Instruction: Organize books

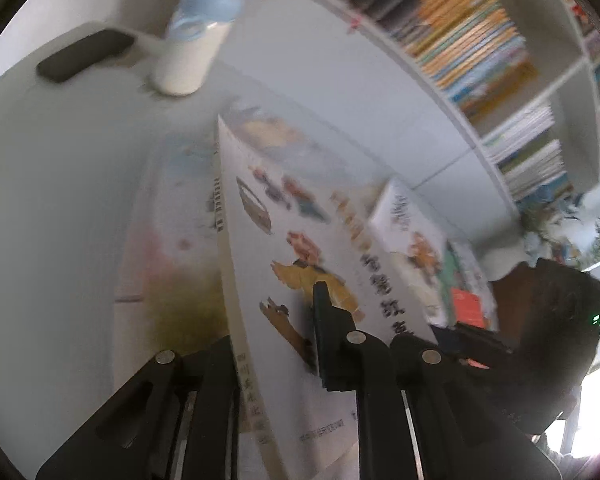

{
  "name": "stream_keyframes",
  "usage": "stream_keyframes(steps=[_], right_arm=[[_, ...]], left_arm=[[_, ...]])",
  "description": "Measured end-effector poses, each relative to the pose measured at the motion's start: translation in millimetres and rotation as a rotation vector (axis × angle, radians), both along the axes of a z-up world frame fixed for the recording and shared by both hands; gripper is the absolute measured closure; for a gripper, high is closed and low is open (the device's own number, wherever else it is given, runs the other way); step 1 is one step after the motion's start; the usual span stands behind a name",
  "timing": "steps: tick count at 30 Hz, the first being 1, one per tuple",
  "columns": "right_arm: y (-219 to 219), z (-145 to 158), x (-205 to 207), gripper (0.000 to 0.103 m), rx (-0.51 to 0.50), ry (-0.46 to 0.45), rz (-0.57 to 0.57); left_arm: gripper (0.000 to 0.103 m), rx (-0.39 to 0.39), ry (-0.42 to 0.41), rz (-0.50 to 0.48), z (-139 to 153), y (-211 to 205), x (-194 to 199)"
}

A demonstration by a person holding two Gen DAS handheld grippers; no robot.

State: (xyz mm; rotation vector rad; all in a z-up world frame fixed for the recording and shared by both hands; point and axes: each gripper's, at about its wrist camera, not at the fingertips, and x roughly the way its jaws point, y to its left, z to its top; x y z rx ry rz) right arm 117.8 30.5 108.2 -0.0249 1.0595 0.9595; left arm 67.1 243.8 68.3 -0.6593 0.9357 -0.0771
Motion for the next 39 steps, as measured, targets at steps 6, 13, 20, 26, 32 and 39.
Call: stream_keyframes(steps=[6,13,20,26,32,39], right_arm=[[19.3,-31.4,3.9,0.075,-0.035,0.090,0.012],[29.6,-37.8,7.1,0.075,-0.066,0.112,-0.039],[14.2,-38.7,11.5,0.074,-0.068,0.159,-0.143],[29.4,-30.8,-3.5,0.065,-0.069,0.182,-0.126],[2.2,-28.5,-1.9,0.065,-0.037,0.176,-0.213],[-40.7,-42.9,12.3,0.065,-0.079,0.189,-0.418]], left_arm=[[0.075,0.047,0.107,0.083,-21.9,25.4,-17.7],[0.073,0.104,0.130,0.198,-14.5,45.8,-42.9],[0.070,0.109,0.177,0.169,-25.9,39.2,-43.3],[0.063,0.104,0.177,0.168,-25.4,40.7,-46.5],[0.063,0.112,0.161,0.157,-21.3,33.5,-49.1],[0.063,0.126,0.162,0.149,-21.5,30.0,-49.7]])
